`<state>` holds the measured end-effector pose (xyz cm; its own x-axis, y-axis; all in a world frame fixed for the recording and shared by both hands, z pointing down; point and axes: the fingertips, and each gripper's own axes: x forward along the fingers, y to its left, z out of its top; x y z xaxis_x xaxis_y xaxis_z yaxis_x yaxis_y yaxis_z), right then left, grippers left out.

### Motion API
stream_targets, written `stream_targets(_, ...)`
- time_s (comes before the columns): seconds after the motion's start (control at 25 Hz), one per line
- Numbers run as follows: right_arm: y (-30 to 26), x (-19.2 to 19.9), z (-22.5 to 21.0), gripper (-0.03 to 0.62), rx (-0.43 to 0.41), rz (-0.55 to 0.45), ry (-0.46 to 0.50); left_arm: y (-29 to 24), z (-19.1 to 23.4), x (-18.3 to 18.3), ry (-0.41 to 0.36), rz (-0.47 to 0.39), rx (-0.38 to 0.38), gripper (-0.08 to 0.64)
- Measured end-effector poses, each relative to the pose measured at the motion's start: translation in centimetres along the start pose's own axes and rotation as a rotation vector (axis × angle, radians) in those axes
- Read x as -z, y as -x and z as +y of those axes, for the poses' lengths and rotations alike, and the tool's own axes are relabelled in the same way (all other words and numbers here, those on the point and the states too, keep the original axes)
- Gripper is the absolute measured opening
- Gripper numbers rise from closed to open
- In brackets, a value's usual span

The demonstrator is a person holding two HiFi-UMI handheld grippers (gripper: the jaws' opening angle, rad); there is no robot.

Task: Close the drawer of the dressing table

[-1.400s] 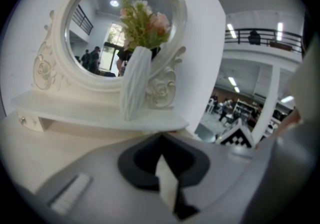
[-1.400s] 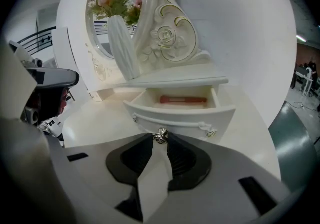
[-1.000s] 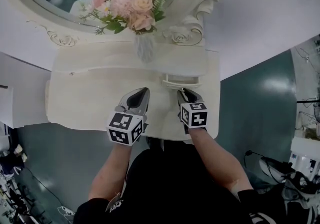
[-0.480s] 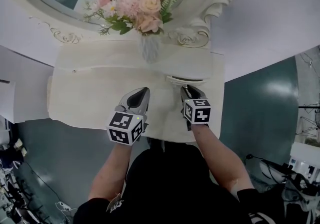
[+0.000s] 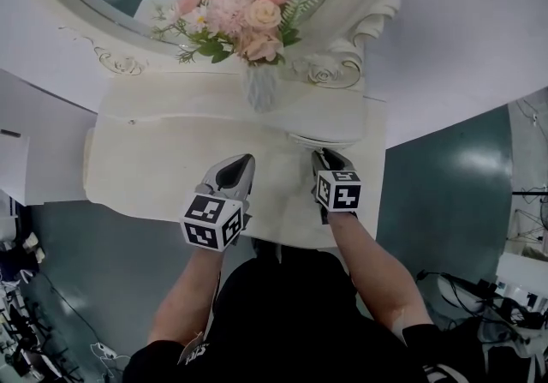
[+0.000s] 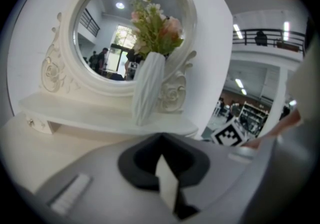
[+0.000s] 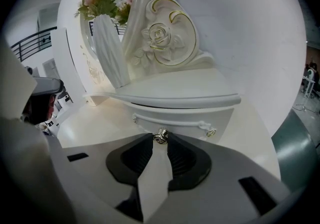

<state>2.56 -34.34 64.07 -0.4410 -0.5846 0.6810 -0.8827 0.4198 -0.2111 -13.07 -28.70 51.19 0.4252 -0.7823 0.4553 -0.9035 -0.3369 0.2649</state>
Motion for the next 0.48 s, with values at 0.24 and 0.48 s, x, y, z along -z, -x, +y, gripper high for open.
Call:
stream_targets(0.24,-0.4,-0.48,-0.25,0.086,0.0,-0.002,-0.001,0.39,0.2,0.3,0.004,0.008,-0.008,0.005)
stream_targets(0.48,-0.87,-0.95,-0.43,0.087,-0.002,0.002,-0.001,0.73,0.38,0.25,0.007,0.004,-0.011,0.005)
